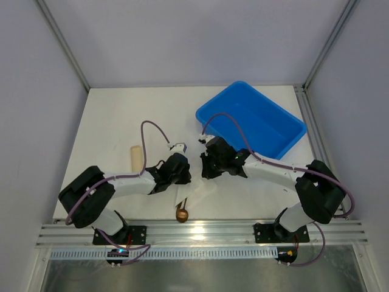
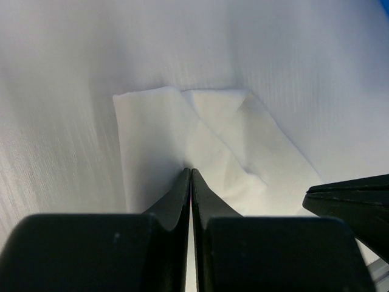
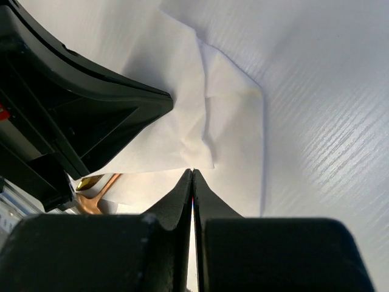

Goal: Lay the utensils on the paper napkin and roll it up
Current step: Roll the napkin at the center of the board.

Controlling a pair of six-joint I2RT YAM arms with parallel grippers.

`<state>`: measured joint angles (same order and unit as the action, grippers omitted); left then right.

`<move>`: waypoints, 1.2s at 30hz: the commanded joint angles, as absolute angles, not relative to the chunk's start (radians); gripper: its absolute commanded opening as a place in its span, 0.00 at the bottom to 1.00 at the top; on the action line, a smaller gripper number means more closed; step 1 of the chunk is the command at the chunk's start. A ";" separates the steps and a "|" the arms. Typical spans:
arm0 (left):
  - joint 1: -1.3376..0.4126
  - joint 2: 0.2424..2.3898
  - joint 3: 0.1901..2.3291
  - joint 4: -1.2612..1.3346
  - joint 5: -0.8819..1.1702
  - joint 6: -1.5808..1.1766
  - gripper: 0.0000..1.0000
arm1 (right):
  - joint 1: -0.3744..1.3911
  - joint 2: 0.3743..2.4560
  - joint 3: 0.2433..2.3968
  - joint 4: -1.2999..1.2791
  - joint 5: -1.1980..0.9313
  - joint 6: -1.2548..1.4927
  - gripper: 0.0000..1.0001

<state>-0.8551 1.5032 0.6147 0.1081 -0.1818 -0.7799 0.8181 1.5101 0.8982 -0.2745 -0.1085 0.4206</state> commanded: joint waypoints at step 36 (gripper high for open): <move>-0.853 1.448 0.614 0.101 -0.140 -0.781 0.02 | 0.841 1.698 0.925 -0.126 -0.210 0.449 0.04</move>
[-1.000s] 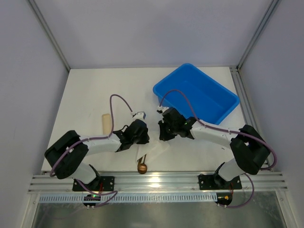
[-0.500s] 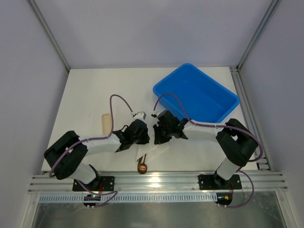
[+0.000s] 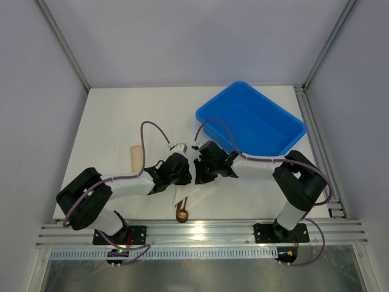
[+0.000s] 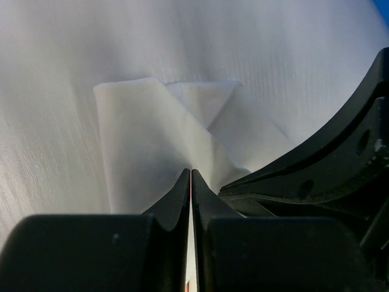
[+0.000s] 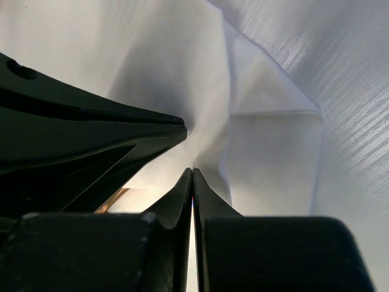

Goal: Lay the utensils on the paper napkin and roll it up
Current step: Roll the napkin at the center of the board.

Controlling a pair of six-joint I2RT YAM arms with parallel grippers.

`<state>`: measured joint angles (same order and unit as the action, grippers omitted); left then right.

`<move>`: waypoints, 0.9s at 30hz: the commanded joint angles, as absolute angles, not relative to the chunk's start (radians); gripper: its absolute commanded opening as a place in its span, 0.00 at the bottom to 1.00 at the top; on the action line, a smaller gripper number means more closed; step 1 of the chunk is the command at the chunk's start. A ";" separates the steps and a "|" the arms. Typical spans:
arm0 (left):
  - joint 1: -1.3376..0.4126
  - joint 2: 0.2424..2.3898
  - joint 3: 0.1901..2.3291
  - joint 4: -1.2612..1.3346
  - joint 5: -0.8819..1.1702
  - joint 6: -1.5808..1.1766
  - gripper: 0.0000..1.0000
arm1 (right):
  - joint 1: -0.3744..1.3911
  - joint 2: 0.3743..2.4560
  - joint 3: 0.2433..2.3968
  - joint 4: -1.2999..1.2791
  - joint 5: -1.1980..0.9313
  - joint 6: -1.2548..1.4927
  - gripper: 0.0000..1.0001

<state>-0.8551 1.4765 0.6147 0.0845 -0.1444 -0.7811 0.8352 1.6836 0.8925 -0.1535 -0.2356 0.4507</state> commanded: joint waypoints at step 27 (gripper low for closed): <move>-1.173 1.262 0.563 -0.097 -0.330 -0.871 0.00 | 0.805 1.779 0.966 -0.172 -0.144 0.431 0.04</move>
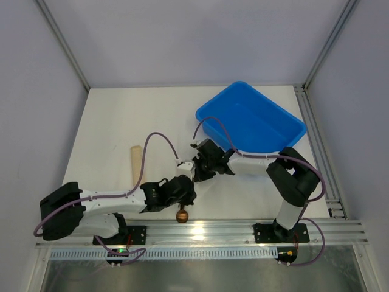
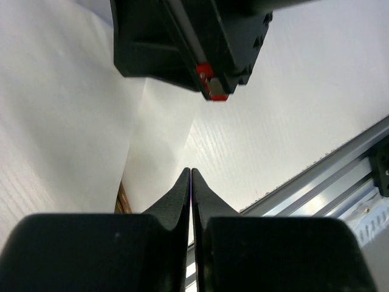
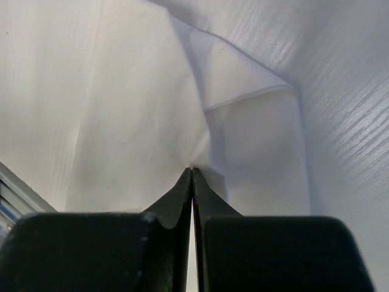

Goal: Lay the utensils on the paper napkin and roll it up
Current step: Roll the napkin at the center of the board.

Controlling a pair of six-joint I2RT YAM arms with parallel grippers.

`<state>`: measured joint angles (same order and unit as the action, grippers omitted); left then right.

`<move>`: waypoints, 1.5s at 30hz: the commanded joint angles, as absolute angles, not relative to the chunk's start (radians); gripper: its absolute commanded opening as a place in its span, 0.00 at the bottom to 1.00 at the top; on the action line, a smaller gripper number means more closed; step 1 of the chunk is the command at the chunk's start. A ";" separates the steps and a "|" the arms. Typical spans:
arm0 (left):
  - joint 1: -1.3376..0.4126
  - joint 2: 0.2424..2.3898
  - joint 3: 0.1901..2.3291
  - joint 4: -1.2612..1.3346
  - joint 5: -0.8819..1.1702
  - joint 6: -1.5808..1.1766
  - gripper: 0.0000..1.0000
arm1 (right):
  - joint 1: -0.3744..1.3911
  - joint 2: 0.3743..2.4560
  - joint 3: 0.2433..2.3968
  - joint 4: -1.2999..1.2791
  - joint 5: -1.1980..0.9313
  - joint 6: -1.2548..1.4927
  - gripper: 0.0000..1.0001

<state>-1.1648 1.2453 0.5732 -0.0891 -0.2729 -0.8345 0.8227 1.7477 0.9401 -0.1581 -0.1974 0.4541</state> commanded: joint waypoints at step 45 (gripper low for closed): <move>-1.466 0.996 0.456 -0.407 -0.456 -1.160 0.00 | 0.850 1.795 0.920 -0.137 -0.161 0.462 0.04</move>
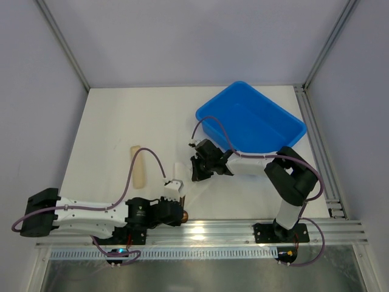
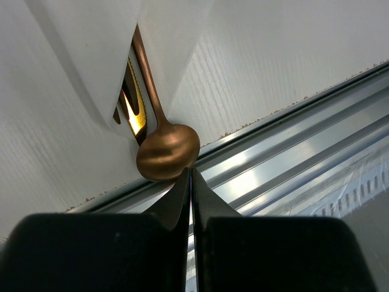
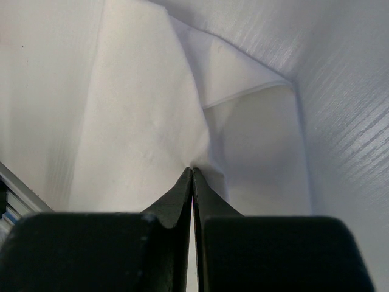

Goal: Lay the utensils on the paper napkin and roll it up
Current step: Roll the napkin at the center of the board.

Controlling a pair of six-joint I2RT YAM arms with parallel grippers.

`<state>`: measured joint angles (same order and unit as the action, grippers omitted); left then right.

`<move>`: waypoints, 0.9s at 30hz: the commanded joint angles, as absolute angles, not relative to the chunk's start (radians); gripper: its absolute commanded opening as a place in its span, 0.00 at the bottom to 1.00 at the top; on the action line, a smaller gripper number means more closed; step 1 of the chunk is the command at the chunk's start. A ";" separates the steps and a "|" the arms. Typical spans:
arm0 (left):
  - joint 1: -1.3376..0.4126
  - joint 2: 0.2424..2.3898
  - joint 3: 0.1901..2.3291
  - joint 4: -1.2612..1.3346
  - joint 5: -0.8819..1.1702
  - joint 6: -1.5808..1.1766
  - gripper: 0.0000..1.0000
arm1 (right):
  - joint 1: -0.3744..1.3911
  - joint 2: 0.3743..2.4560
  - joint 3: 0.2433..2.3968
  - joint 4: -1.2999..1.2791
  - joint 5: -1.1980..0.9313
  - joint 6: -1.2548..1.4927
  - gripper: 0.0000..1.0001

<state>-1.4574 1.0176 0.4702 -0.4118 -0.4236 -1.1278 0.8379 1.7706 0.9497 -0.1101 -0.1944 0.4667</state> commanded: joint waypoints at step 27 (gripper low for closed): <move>-1.529 1.128 0.442 -0.420 -0.609 -1.266 0.05 | 0.851 1.786 0.916 -0.141 -0.160 0.459 0.04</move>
<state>-1.5330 1.1320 0.4416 -0.3935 -0.4862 -1.2419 0.8383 1.7695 0.9440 -0.1005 -0.1944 0.4706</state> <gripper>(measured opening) 0.046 0.037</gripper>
